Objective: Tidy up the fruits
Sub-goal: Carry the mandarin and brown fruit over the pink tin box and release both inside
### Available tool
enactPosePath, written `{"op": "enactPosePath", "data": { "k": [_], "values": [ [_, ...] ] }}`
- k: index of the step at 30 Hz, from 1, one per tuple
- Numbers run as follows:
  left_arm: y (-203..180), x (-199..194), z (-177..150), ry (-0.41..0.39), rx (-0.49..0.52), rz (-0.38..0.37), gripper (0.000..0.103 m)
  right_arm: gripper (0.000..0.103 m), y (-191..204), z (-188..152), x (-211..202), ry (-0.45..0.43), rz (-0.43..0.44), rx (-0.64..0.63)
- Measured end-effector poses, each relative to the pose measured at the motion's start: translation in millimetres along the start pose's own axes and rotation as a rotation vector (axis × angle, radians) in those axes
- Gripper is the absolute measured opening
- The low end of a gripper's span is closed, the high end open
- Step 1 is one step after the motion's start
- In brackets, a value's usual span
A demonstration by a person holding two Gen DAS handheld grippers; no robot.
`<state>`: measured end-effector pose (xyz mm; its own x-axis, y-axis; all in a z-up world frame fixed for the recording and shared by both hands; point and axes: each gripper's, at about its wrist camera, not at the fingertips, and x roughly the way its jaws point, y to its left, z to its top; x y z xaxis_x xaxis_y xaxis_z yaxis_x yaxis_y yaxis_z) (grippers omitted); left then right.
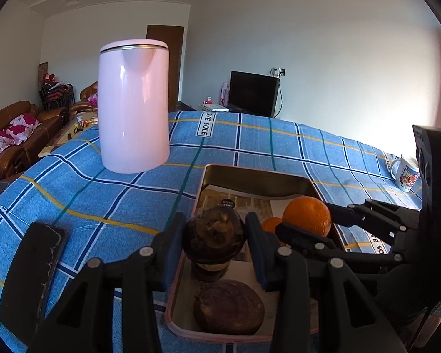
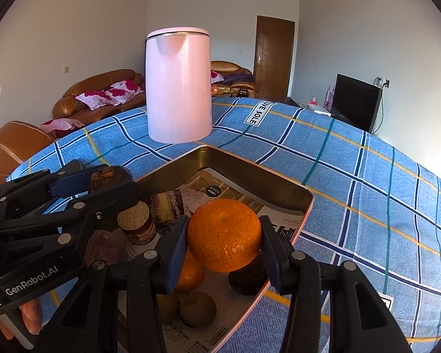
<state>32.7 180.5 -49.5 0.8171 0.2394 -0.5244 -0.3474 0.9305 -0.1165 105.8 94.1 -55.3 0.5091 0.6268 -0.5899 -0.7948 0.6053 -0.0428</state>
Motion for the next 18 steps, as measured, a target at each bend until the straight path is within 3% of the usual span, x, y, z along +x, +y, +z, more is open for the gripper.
{"op": "enactPosePath", "data": {
  "k": [8, 14, 18],
  "values": [
    [1.0, 4.3, -2.0, 0.03, 0.001, 0.004, 0.044, 0.049, 2.4, -1.7, 5.5, 0.04, 0.008, -0.014],
    [-1.6, 2.0, -2.5, 0.023, 0.007, 0.0, 0.045, 0.058, 6.7, -3.2, 2.3, 0.034, 0.001, -0.035],
    [-1.3, -3.5, -2.4, 0.003, -0.003, 0.01, 0.065, 0.061, 4.8, -4.6, -2.2, 0.02, 0.001, -0.027]
  ]
}}
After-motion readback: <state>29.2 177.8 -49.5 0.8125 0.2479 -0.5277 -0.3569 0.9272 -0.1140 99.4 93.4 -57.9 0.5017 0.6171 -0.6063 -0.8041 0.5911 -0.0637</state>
